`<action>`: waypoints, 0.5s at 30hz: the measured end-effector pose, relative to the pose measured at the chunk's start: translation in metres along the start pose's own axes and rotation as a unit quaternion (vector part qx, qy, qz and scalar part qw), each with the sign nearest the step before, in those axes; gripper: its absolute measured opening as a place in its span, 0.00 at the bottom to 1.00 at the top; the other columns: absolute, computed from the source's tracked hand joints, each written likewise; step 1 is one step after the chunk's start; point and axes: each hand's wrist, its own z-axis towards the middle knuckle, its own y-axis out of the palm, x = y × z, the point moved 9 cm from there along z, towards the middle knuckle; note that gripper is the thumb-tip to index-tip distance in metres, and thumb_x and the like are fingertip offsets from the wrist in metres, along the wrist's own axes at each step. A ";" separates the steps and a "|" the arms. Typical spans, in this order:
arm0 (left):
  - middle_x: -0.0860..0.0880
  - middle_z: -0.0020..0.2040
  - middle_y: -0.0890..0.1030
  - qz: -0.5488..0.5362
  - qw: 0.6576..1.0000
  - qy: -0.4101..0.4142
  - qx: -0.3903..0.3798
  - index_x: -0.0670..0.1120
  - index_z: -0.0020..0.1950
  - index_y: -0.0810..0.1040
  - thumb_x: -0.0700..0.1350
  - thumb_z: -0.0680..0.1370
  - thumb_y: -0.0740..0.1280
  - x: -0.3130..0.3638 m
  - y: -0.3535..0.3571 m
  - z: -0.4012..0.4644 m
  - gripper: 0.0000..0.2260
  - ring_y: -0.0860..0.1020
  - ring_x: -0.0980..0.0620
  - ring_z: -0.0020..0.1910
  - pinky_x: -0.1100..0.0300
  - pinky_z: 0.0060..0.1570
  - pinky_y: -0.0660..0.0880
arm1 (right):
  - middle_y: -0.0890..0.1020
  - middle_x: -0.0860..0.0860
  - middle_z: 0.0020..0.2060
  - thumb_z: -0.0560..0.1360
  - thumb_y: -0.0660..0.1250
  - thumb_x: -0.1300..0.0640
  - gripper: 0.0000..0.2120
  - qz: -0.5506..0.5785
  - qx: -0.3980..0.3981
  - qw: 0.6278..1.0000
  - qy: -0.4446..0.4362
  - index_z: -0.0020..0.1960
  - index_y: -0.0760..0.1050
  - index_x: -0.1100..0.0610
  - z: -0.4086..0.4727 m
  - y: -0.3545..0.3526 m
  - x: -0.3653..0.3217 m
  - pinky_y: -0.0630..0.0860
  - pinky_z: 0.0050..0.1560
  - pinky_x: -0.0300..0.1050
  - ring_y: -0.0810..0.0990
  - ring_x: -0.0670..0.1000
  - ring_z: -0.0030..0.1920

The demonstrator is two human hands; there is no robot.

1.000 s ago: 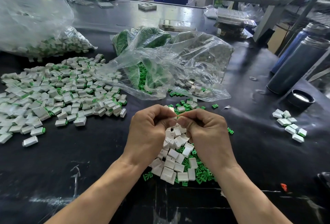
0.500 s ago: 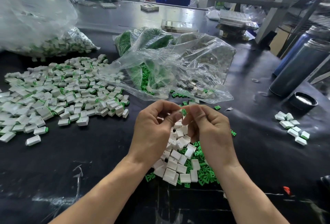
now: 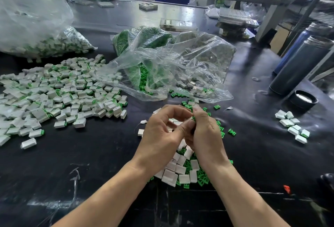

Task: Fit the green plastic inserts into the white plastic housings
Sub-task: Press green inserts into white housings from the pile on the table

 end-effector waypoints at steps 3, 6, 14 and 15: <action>0.54 0.52 0.85 -0.009 1.000 -0.012 -0.003 0.50 0.50 0.84 0.41 0.79 0.73 -0.004 0.002 0.000 0.04 0.82 0.48 0.45 0.45 0.50 0.81 | 0.81 0.41 0.28 0.83 0.53 0.48 0.26 -0.019 0.014 1.000 -0.015 0.34 0.84 0.41 0.001 -0.002 0.001 0.78 0.36 0.37 0.83 0.40 0.35; 0.53 0.52 0.85 -0.013 1.000 -0.010 -0.001 0.48 0.50 0.83 0.41 0.79 0.73 -0.004 0.003 0.000 0.02 0.83 0.47 0.45 0.43 0.49 0.81 | 0.75 0.36 0.22 0.80 0.52 0.48 0.27 -0.047 0.035 0.998 -0.038 0.27 0.79 0.38 0.000 -0.003 -0.005 0.69 0.30 0.30 0.75 0.37 0.26; 0.50 0.52 0.86 -0.040 0.999 -0.021 0.003 0.45 0.50 0.83 0.40 0.79 0.72 -0.002 0.002 -0.001 0.01 0.85 0.45 0.48 0.39 0.52 0.81 | 0.76 0.36 0.24 0.80 0.52 0.50 0.27 -0.049 0.055 0.995 -0.062 0.27 0.78 0.38 0.002 -0.006 -0.003 0.72 0.35 0.35 0.76 0.38 0.29; 0.50 0.52 0.86 -0.041 0.999 -0.023 0.005 0.45 0.50 0.83 0.39 0.79 0.72 -0.002 0.002 -0.001 0.01 0.85 0.46 0.48 0.40 0.52 0.81 | 0.77 0.36 0.25 0.79 0.52 0.49 0.26 -0.054 0.060 0.995 -0.060 0.28 0.79 0.38 0.003 -0.007 -0.002 0.72 0.37 0.37 0.77 0.38 0.30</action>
